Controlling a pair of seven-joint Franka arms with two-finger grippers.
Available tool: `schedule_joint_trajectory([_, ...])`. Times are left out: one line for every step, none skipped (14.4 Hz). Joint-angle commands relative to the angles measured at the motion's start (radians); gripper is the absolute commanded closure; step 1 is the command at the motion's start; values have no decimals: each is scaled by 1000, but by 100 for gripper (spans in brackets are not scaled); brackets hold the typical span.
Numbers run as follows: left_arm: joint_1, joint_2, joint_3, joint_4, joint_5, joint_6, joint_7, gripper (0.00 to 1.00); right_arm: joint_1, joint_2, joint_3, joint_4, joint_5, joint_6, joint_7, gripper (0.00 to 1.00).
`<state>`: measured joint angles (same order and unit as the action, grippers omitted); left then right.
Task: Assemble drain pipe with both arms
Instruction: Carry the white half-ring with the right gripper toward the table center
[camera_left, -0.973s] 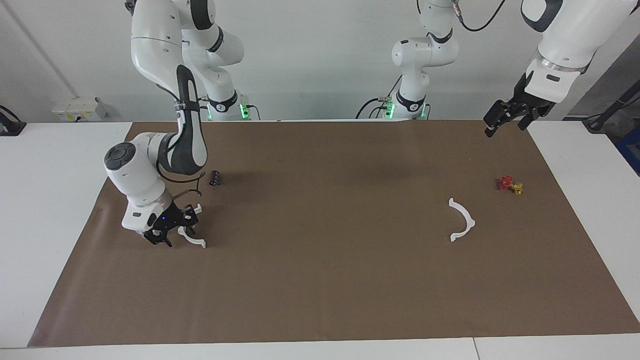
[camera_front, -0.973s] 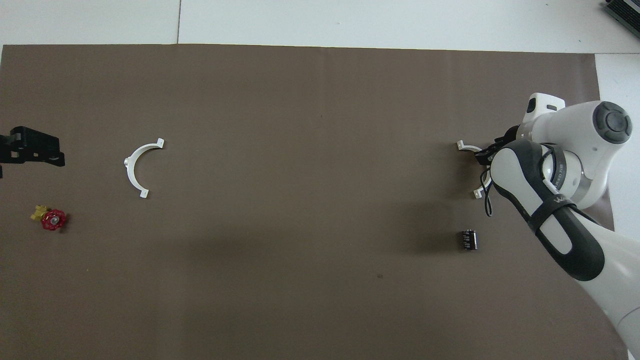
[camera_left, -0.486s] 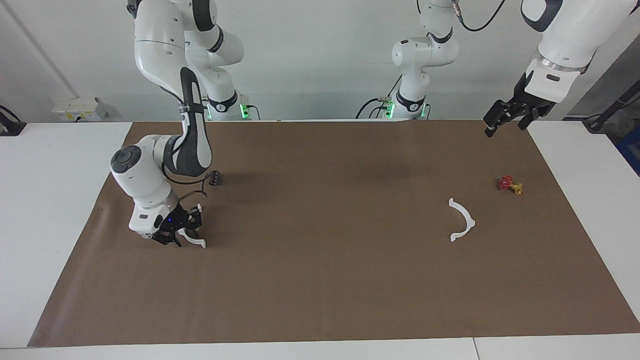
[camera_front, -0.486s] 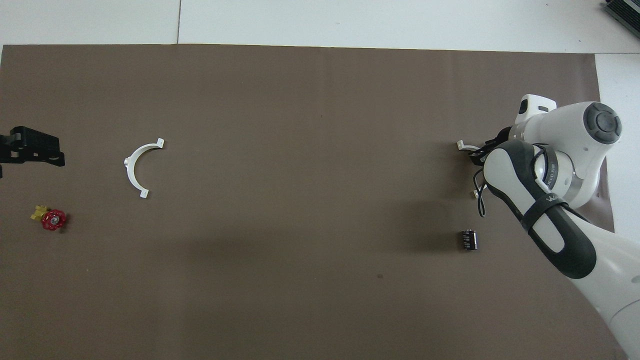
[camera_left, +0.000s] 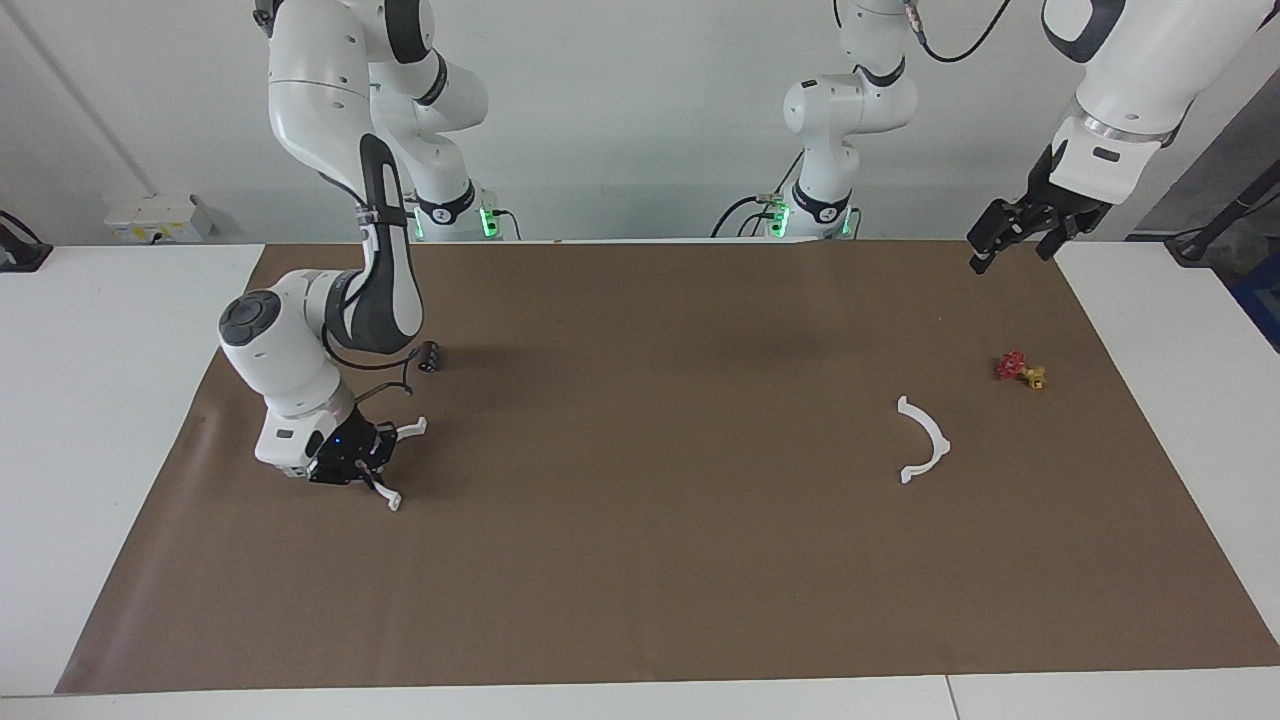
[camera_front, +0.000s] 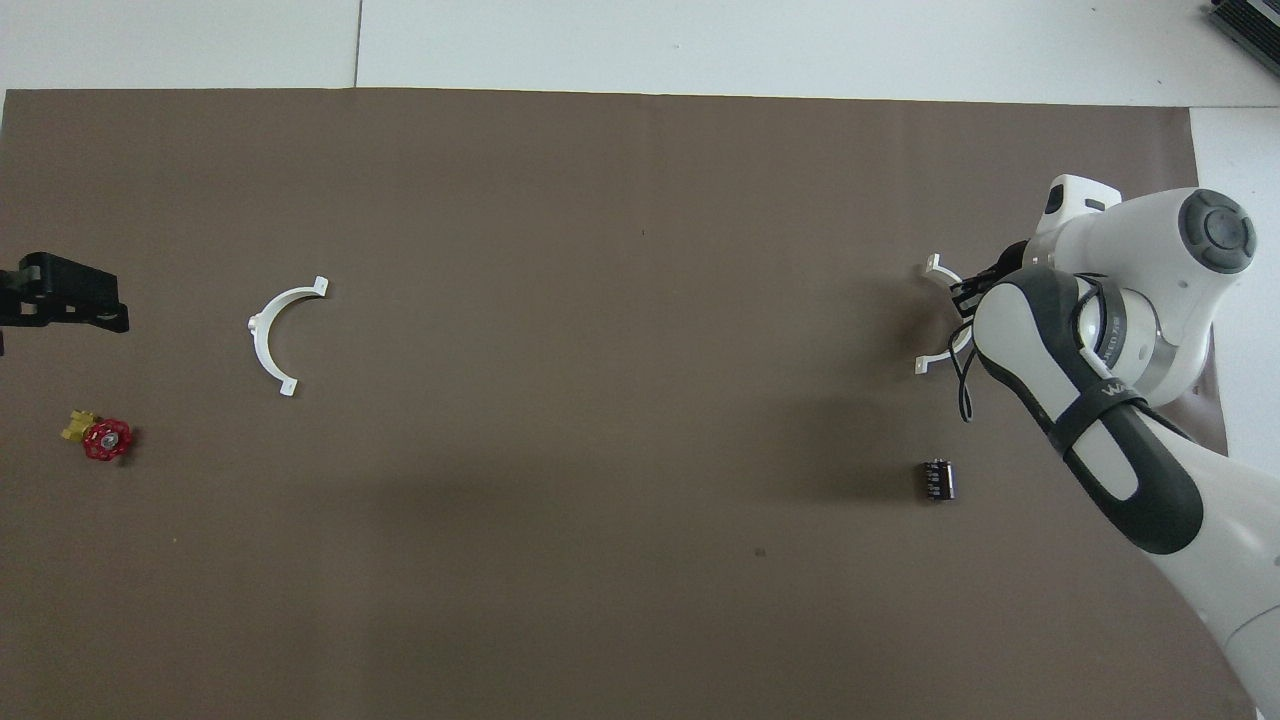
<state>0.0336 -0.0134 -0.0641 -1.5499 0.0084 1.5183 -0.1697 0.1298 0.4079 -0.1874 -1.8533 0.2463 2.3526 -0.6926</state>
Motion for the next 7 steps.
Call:
schedule_joint_trajectory([-7, -22, 7, -22, -8, 19, 9, 0, 52, -1, 3, 98, 11, -111, 210, 100])
schedule_joint_trajectory([-7, -22, 7, -24, -8, 19, 9, 0, 95, 0, 3, 108, 10, -114, 267, 100])
schedule_joint_trajectory([-7, -22, 7, -22, -7, 19, 9, 0, 149, 2, 3, 109, 8, -107, 310, 100])
schedule_joint_trajectory([-7, -22, 7, -22, -8, 20, 9, 0, 195, 5, 3, 109, 7, -98, 318, 100])
schedule_joint_trajectory([-7, -22, 7, -24, -8, 19, 9, 0, 226, 11, 5, 111, -1, -95, 314, 100])
schedule_joint_trajectory([-7, -23, 7, -24, -8, 19, 7, 0, 258, 26, 11, 112, -7, -89, 312, 100])
schedule_joint_trajectory([-7, -23, 7, -24, -8, 19, 7, 0, 289, 46, 16, 120, -8, -76, 308, 100])
